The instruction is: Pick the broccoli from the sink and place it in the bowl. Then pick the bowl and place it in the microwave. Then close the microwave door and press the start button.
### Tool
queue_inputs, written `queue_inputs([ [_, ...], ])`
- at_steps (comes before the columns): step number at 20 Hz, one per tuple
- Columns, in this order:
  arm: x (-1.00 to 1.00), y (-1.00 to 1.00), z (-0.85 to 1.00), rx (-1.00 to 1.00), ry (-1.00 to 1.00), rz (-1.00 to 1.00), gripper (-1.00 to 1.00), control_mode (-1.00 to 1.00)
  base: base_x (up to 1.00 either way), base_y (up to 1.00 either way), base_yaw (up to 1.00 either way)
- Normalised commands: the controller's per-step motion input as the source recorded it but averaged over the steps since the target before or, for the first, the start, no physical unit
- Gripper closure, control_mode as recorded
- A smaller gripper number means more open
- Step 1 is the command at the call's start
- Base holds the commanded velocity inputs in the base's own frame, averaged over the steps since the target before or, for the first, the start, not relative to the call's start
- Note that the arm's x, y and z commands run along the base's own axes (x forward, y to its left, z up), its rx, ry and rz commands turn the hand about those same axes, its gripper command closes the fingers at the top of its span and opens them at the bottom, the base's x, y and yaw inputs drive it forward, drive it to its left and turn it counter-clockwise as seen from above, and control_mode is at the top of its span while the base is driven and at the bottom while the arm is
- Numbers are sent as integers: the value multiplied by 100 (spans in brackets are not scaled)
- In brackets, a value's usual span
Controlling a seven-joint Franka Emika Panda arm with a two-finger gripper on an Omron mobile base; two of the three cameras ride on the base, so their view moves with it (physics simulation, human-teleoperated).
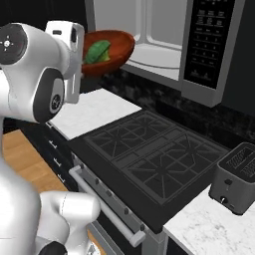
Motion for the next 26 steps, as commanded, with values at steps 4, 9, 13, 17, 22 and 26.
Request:
queue_inputs([
  [4,65,-25,0,0,-1,-6,100,-100,0,0,0],
  [9,67,-23,0,1,-1,0,100,-100,0,0,0],
  [13,73,-24,0,1,0,0,100,-100,0,0,0],
  [17,73,-19,0,0,0,-1,100,-100,0,0,0],
  [22,64,-15,-2,0,0,-4,100,-100,0,0,0],
  [26,41,-23,-16,0,4,0,100,-100,0,0,0],
])
